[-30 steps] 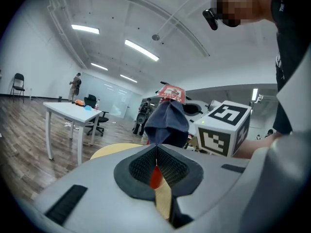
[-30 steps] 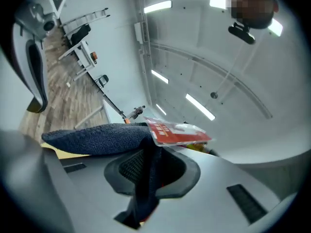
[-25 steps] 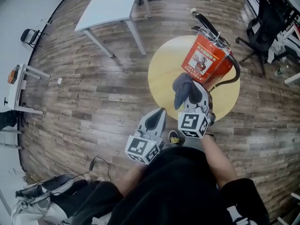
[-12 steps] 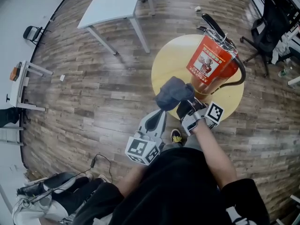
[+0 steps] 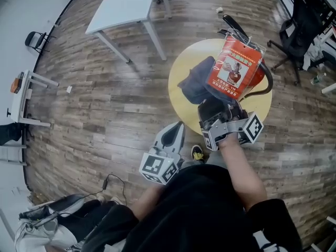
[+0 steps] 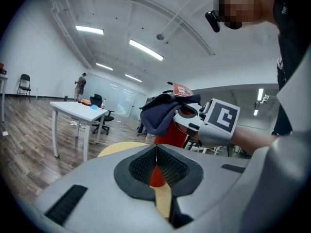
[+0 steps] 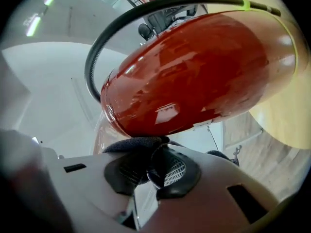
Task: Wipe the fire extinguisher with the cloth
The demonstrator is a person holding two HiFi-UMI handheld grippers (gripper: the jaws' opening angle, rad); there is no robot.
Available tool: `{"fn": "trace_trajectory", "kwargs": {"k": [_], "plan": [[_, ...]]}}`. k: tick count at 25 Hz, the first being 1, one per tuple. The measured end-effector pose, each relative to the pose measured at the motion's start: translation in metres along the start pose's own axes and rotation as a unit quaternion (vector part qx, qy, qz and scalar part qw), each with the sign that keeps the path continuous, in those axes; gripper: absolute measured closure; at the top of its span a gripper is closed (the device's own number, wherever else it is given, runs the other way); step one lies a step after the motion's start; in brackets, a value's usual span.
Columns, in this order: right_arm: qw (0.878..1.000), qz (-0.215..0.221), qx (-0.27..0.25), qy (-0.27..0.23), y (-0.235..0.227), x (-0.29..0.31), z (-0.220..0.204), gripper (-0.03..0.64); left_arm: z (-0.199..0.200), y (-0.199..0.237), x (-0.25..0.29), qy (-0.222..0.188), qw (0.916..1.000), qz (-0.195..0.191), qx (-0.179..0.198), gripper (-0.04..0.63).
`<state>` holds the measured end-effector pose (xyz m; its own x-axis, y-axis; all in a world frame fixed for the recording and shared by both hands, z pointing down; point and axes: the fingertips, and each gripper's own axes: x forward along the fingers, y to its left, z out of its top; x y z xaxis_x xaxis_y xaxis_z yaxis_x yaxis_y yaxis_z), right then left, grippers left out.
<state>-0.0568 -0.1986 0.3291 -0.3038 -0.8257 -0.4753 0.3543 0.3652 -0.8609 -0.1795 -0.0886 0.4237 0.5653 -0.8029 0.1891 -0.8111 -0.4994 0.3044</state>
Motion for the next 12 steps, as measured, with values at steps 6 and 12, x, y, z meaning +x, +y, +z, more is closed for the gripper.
{"fn": "trace_trajectory", "kwargs": {"k": [6, 12], "plan": [[0.984, -0.156, -0.085, -0.002, -0.107, -0.041, 0.026, 0.555, -0.001, 0.001, 0.002, 0.009, 1.0, -0.001, 0.0, 0.572], [0.925, -0.36, -0.114, -0.042, -0.246, -0.144, 0.06, 0.554, -0.004, -0.004, -0.002, 0.011, 0.9999, -0.001, 0.002, 0.572]]}}
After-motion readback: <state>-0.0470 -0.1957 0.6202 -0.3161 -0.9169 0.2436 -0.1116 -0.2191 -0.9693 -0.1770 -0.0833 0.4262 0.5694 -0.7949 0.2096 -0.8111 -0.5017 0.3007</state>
